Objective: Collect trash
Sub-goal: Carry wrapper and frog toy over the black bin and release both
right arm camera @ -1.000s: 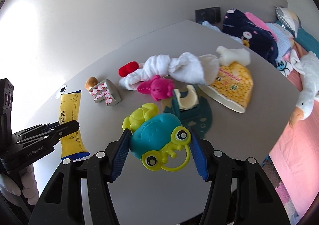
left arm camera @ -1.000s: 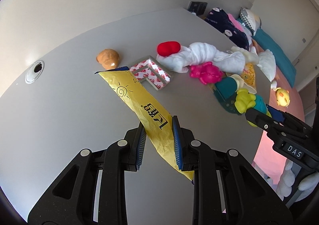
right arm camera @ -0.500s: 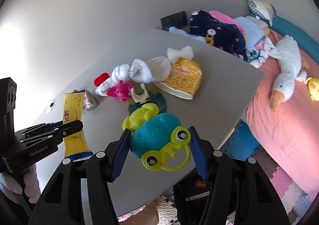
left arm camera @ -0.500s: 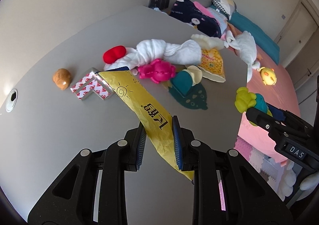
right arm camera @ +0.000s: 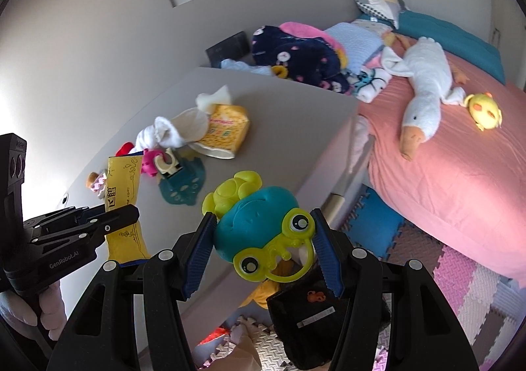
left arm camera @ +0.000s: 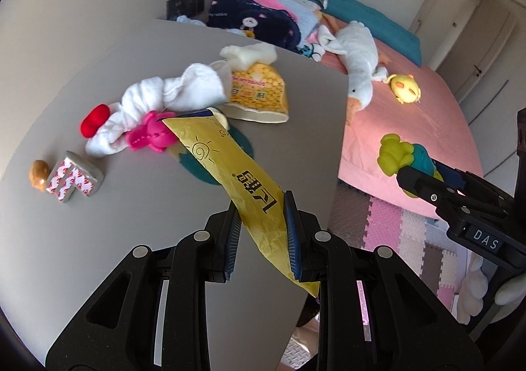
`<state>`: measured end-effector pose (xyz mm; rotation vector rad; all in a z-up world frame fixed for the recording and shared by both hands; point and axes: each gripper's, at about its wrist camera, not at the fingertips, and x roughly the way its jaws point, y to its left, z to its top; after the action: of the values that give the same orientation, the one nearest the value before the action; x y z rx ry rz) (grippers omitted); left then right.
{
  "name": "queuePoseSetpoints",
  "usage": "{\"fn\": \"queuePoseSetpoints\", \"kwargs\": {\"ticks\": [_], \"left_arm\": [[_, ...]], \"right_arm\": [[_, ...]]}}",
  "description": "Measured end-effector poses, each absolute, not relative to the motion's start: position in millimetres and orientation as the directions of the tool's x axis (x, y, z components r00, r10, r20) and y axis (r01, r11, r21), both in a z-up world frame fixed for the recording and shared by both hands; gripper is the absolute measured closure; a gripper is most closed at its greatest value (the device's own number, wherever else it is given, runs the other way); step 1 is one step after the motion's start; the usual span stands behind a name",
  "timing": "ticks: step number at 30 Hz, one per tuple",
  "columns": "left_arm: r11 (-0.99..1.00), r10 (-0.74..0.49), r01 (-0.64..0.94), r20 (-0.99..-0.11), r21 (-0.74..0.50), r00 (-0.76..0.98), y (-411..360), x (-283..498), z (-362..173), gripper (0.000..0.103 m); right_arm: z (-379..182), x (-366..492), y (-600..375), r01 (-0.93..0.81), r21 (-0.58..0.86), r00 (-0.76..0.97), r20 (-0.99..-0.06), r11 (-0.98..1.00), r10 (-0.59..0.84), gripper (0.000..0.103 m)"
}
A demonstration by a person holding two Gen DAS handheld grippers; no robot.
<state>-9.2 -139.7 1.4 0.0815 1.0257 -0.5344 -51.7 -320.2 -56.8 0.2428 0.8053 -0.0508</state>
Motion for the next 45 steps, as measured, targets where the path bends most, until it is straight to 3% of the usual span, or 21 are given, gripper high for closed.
{"fn": "queuePoseSetpoints", "kwargs": {"ticks": [21, 23, 24, 25, 30, 45], "left_arm": [[0.611, -0.464, 0.772, -0.870, -0.176, 0.169, -246, -49, -16, 0.077], [0.585, -0.449, 0.791, -0.884, -0.179, 0.132, -252, -53, -22, 0.060], [0.585, -0.432, 0.794, -0.892, -0.164, 0.134, -255, -55, -24, 0.033], [0.588, -0.416, 0.797, -0.897, -0.140, 0.150, -258, -58, -26, 0.024], [0.583, -0.417, 0.803, -0.894, -0.125, 0.164, -260, -61, -26, 0.024], [0.656, -0.379, 0.746, -0.904, -0.112, 0.197, -233, -50, -32, 0.024]], "right_arm": [[-67, -121, -400, 0.386, 0.236, 0.679, -0.727, 0.892, -0.101, 0.043], [-69, -124, -406, 0.423, 0.235, 0.668, -0.733, 0.875, -0.125, 0.037], [-69, -126, -408, 0.442, 0.230, 0.666, -0.732, 0.867, -0.145, 0.029], [-69, -129, -411, 0.470, 0.217, 0.662, -0.728, 0.856, -0.178, 0.027], [-68, -136, -421, 0.504, 0.208, 0.660, -0.718, 0.838, -0.219, 0.027], [-75, -112, -400, 0.436, 0.224, 0.665, -0.733, 0.872, -0.144, 0.027]]}}
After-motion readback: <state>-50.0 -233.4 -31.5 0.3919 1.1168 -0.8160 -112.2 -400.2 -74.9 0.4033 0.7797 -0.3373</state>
